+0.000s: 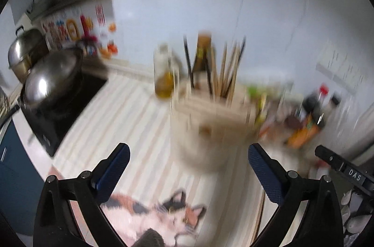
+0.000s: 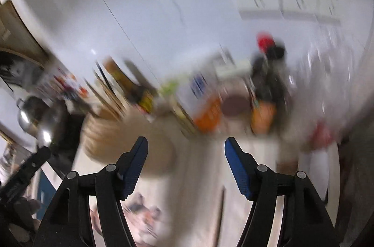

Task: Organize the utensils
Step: 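Move both open tools down to the remaining chopsticks on the counter, then grasp a dark chopstick with the right tool while the left tool grasps a wooden one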

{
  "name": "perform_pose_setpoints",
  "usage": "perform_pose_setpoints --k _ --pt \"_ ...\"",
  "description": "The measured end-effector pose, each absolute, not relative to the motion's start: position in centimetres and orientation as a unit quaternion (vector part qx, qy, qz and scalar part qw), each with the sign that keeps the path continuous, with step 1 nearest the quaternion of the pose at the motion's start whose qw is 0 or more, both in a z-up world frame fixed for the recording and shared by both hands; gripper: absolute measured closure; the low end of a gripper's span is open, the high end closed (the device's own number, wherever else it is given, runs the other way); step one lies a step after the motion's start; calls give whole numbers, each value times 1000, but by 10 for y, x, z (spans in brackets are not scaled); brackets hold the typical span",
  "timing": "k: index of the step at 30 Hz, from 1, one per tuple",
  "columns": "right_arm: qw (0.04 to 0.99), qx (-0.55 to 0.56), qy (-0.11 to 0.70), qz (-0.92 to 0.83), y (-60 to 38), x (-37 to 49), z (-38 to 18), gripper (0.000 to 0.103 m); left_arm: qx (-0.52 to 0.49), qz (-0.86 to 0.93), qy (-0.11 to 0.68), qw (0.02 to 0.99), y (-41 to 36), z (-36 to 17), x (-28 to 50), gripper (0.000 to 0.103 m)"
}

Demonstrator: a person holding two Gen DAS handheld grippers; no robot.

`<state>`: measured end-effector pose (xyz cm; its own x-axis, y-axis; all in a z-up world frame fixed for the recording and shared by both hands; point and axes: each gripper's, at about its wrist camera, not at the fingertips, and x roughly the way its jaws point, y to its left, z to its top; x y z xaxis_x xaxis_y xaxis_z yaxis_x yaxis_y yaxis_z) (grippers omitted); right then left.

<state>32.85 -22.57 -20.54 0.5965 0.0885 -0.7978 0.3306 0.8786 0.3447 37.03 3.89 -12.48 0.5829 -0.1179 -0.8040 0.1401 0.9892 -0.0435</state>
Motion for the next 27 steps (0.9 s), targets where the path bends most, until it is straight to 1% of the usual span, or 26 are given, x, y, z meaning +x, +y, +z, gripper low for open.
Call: perform_pose_setpoints --k 2,3,4,6,7,8,10,15,18,19,22,23,25,27 --pt "841 245 477 -72 -230 316 -241 36 27 -68 472 879 34 -151 360 0" --pt "823 248 505 -77 -231 307 -269 48 36 -66 491 868 30 -172 354 0" --pt "813 247 521 -78 -231 303 -283 56 43 -64 501 862 28 -184 349 0" --pt "777 253 572 -72 -228 290 -331 63 58 -60 528 845 21 -216 340 0" --pt "769 251 584 -71 -227 286 -343 64 63 -59 537 839 20 -226 336 0" --pt "756 245 603 -71 -223 279 -363 64 69 -57 548 832 18 -239 333 0" --pt "745 233 622 -67 -218 273 -383 64 79 -53 562 822 15 -257 327 0" --pt "736 188 647 -65 -200 268 -405 64 95 -49 577 810 10 -276 318 0" --pt "743 149 649 -72 -186 269 -403 67 99 -46 580 807 8 -284 315 0" --pt "746 137 648 -72 -181 270 -404 72 99 -45 581 806 8 -286 315 0" --pt "750 90 651 -81 -165 275 -404 80 100 -38 585 804 10 -291 315 0" --pt "751 82 650 -76 -160 275 -404 89 101 -36 586 803 11 -293 314 0" --pt "751 76 651 -77 -158 275 -405 94 101 -36 591 800 11 -298 314 0" --pt "751 82 650 -80 -163 272 -405 97 109 -38 591 799 6 -300 312 0"
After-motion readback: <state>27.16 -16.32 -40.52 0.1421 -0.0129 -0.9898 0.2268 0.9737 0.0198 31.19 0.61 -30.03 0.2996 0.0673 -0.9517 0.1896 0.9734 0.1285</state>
